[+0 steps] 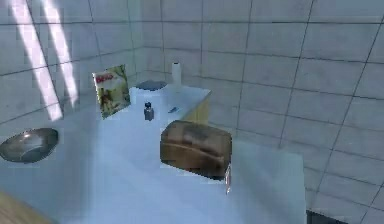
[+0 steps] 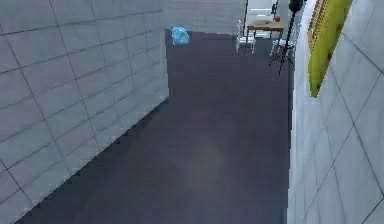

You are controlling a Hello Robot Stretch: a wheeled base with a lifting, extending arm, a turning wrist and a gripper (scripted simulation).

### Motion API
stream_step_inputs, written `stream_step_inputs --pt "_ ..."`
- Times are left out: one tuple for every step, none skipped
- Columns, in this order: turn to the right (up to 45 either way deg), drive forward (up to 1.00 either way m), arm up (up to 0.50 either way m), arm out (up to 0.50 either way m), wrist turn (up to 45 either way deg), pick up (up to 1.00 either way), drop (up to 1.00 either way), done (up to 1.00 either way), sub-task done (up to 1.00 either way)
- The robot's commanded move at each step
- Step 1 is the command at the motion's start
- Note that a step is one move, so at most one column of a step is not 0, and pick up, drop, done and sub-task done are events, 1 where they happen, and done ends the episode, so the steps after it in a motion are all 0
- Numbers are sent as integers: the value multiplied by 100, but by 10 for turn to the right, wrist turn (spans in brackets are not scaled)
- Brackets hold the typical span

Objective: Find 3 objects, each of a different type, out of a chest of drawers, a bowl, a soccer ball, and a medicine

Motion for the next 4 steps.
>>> stream_step_inputs --pt "450 0 0 0 0 0 0 0 0" --pt "450 0 0 0 0 0 0 0 0" --pt "210 0 0 0 0 0 0 0 0" --pt "0 35 0 0 0 0 0 0 0"
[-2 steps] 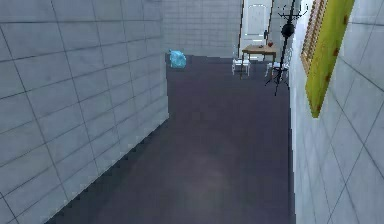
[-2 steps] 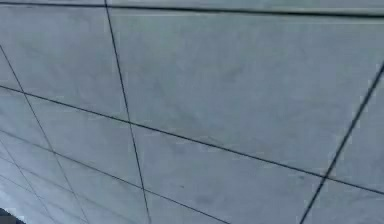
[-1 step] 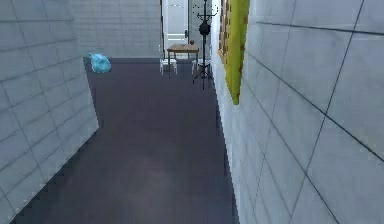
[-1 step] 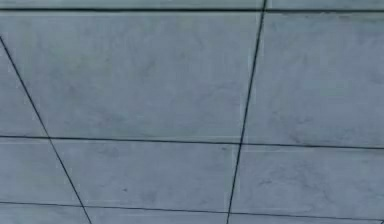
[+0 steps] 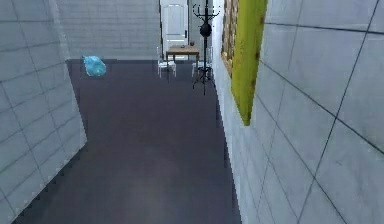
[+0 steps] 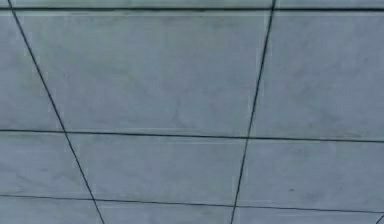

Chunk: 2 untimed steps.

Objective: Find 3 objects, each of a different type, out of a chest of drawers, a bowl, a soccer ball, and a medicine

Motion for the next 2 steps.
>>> stream_step_inputs --pt "-210 0 0 0 0 0 0 0 0" --pt "0 100 0 0 0 0 0 0 0"
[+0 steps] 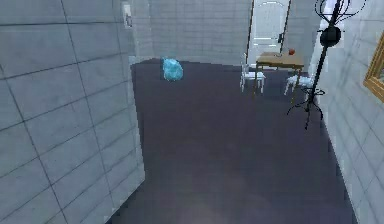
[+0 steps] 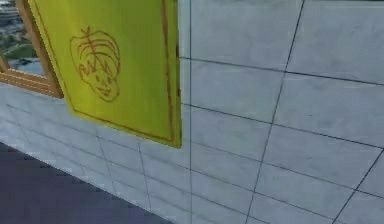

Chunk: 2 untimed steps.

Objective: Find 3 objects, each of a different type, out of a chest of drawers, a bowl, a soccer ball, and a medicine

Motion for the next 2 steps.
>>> stream_step_inputs --pt "0 100 0 0 0 0 0 0 0" --pt "-30 0 0 0 0 0 0 0 0"
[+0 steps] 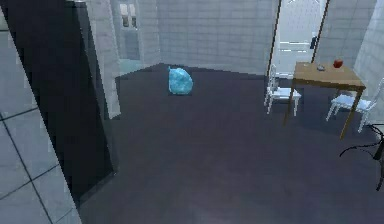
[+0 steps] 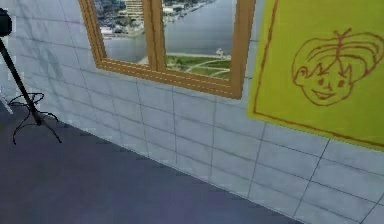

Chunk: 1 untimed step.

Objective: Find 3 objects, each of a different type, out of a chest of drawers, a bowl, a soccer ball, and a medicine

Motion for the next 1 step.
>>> stream_step_inputs --pt "0 55 0 0 0 0 0 0 0"
